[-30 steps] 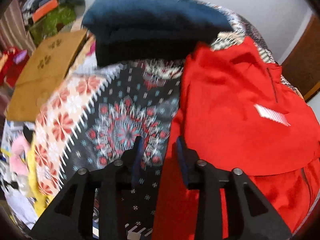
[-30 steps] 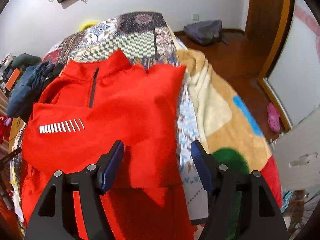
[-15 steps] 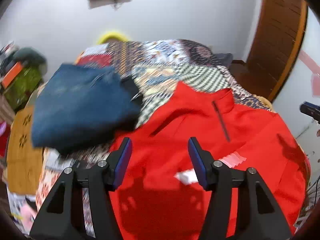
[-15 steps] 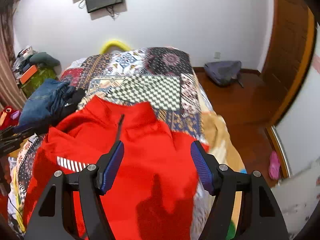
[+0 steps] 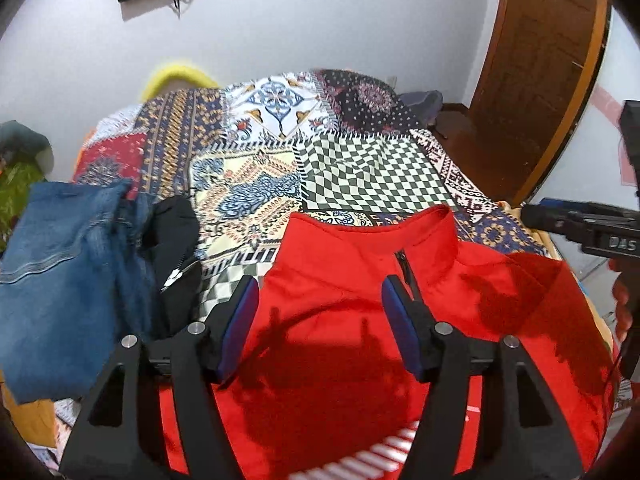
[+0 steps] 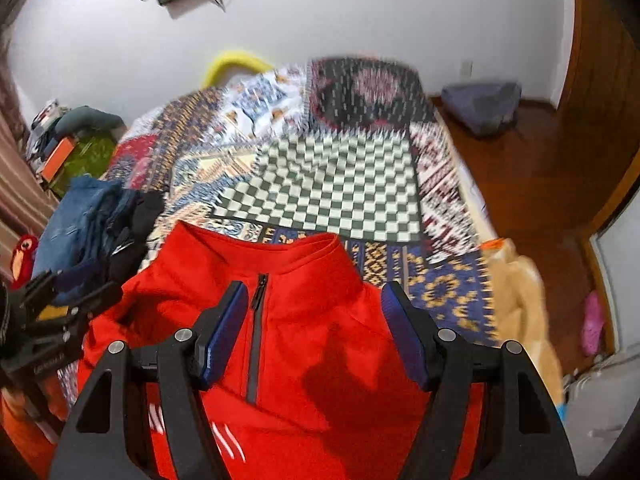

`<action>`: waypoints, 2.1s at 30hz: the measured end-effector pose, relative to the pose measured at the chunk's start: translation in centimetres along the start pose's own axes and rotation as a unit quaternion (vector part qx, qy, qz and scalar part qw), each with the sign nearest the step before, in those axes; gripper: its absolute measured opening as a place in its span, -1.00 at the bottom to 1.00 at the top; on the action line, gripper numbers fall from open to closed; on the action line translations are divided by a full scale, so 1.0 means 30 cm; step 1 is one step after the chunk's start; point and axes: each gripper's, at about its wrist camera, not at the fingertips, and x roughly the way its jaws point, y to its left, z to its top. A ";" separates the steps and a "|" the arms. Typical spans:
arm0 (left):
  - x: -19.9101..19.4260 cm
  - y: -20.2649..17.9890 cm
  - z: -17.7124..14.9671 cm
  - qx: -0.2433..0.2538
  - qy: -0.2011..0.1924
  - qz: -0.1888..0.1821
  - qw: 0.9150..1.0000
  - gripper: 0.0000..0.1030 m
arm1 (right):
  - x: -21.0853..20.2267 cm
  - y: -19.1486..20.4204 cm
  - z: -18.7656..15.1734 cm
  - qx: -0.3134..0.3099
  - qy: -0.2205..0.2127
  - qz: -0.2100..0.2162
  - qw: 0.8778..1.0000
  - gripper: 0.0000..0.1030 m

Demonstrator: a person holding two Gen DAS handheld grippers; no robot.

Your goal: Fold large clothes

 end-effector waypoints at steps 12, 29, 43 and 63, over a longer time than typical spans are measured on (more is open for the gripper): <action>0.363 0.086 0.039 -0.042 0.075 0.006 0.996 0.22 | 0.374 -0.090 0.033 0.060 0.087 0.001 0.994 0.27; 0.186 0.100 0.054 -0.069 0.035 -0.075 0.994 -0.80 | 0.173 0.006 0.015 0.006 0.029 0.039 0.999 -0.73; -0.287 -0.009 -0.135 -0.004 -0.019 -0.086 0.996 -0.80 | -0.300 0.196 -0.226 -0.099 -0.047 0.055 0.992 -0.73; -0.318 -0.105 -0.738 0.043 0.103 -0.082 0.990 -0.45 | -0.336 0.217 -0.730 -0.125 0.003 -0.004 0.992 -0.50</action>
